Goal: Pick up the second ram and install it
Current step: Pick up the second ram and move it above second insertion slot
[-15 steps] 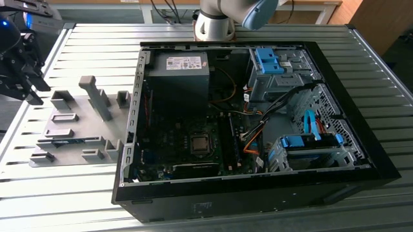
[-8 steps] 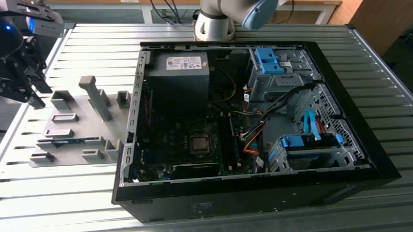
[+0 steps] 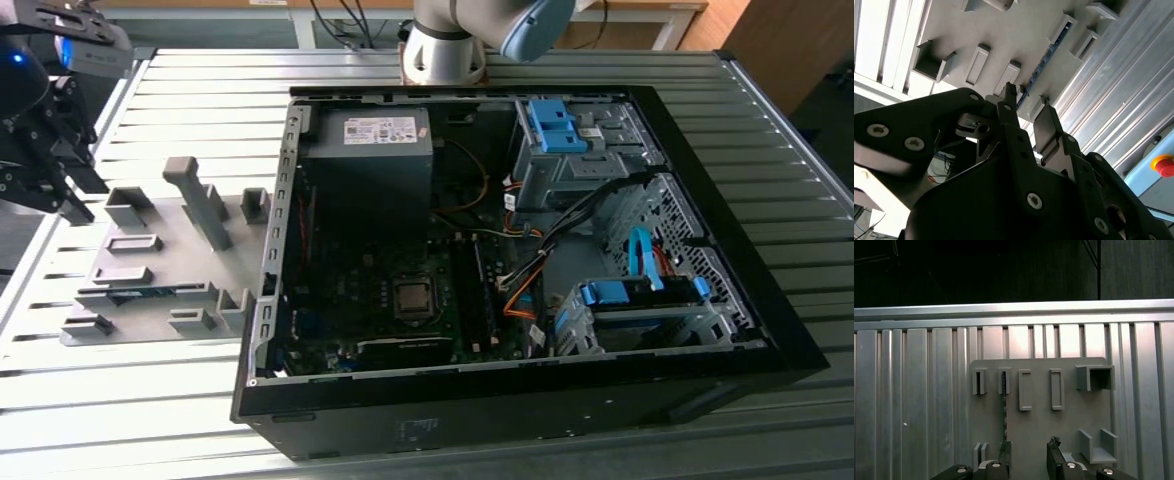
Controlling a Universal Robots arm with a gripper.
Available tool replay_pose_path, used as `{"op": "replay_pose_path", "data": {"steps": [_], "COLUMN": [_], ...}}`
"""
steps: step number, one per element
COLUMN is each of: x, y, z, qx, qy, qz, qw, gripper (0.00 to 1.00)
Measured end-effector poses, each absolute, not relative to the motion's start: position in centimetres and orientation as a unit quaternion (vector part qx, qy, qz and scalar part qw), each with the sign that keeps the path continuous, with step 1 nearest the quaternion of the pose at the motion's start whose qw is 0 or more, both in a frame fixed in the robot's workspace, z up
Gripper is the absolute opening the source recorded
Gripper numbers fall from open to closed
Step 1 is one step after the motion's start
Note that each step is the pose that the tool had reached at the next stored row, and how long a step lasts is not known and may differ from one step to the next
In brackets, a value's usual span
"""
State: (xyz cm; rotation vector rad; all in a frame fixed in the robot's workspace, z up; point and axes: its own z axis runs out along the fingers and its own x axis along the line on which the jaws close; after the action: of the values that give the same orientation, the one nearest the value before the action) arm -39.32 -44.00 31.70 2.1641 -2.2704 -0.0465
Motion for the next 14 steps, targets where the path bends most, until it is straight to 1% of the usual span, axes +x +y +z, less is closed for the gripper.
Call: {"op": "replay_pose_path", "data": {"steps": [14], "x": [-39.3], "y": [-44.0], "z": [30.7], "qx": [0.690], "qy": [-0.724], "qz": [-0.015], "qw": [0.002], "gripper": [0.42]}}
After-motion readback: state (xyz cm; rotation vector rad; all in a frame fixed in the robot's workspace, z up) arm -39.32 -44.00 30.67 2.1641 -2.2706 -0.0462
